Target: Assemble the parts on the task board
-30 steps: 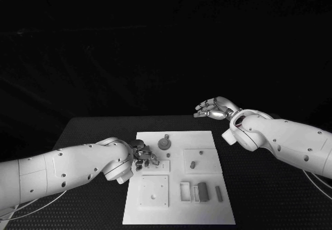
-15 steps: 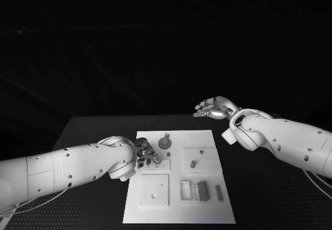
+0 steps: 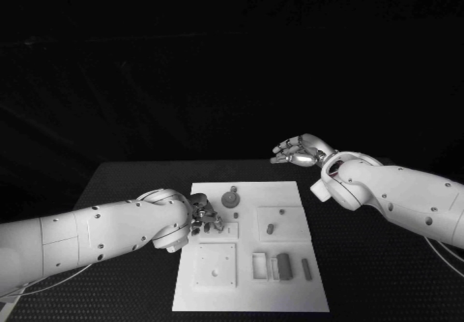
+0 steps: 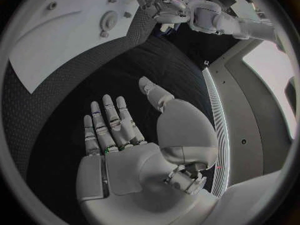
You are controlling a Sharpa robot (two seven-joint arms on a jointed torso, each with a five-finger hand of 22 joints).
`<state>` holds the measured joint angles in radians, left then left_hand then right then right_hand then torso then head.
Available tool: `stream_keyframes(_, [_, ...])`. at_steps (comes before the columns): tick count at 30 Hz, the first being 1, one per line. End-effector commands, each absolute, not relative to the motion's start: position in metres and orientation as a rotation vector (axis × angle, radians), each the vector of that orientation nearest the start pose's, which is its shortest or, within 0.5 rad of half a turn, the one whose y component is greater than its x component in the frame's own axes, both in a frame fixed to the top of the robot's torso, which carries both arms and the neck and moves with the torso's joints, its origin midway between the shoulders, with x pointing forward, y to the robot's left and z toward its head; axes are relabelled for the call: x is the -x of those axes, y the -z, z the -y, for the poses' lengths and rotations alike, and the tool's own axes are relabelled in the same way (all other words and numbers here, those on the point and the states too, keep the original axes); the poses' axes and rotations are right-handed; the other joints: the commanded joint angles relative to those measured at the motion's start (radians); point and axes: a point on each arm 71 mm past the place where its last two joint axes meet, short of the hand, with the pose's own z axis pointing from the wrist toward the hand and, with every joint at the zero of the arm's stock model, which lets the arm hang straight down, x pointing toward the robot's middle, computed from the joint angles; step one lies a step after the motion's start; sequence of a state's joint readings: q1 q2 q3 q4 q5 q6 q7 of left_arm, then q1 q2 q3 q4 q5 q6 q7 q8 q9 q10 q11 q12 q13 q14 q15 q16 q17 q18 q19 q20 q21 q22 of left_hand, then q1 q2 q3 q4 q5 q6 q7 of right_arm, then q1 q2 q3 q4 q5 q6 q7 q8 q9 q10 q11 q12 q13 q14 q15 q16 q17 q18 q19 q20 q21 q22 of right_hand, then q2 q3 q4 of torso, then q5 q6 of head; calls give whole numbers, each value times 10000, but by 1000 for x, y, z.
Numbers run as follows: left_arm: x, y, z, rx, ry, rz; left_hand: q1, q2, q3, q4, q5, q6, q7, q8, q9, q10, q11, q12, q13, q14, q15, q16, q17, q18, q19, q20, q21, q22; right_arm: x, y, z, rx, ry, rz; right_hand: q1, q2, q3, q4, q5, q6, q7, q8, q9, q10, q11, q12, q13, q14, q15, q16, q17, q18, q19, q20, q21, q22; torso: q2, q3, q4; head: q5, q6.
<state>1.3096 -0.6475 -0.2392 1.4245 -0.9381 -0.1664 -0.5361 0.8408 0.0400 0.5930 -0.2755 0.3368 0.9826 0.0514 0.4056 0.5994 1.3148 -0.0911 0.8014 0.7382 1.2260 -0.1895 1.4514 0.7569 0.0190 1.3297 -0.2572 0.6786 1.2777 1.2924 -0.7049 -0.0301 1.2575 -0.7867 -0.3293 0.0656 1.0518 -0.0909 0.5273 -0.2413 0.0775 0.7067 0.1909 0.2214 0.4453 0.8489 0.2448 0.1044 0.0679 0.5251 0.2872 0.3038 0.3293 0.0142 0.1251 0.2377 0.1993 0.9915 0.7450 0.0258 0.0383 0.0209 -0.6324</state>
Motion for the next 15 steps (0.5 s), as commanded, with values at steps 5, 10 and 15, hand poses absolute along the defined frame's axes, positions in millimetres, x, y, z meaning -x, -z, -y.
stream_keyframes(5, [-492, 239, -160, 3140, 4062, -22180, -323, 220, 511, 8, -76, 2045, -377, -9, 525, 141, -33, -16, -40, 38, -78, 141, -56, 204, 135, 26, 34, 68, -551, 149, 212, -4148, -9569, -16167, 68, -73, 19, 48, 26, -62, 263, 56, -19, -49, -2, -56, 1, -108, 12, -74, -17, -142, -99, -14, -44, -7, 1, 2, -3, 30, -35])
stream_keyframes(10, [-492, 240, -160, 3161, 4041, -22183, -614, 364, 651, -32, -130, 2068, -379, -44, 571, 159, -37, -12, -47, 37, -79, 178, -89, 203, 157, 33, 22, 104, -550, 149, 211, -4108, -9578, -16246, 88, -68, 24, 35, 26, -60, 264, 61, -23, -47, -3, -60, 2, -118, 13, -77, -20, -142, -113, -12, -56, -32, 3, -4, 7, 14, -43])
stream_keyframes(15, [-491, 241, -159, 3076, 4002, -22294, -736, 405, 710, -57, -165, 2085, -388, -54, 596, 168, -38, -4, -46, 38, -85, 202, -100, 206, 173, 32, 23, 126, -550, 150, 209, -4031, -9610, -16299, 93, -64, 16, 27, 23, -63, 258, 68, -35, -56, 1, -78, 1, -168, 22, -100, -33, -142, -155, 4, -99, -159, 2, -2, 0, 23, -60])
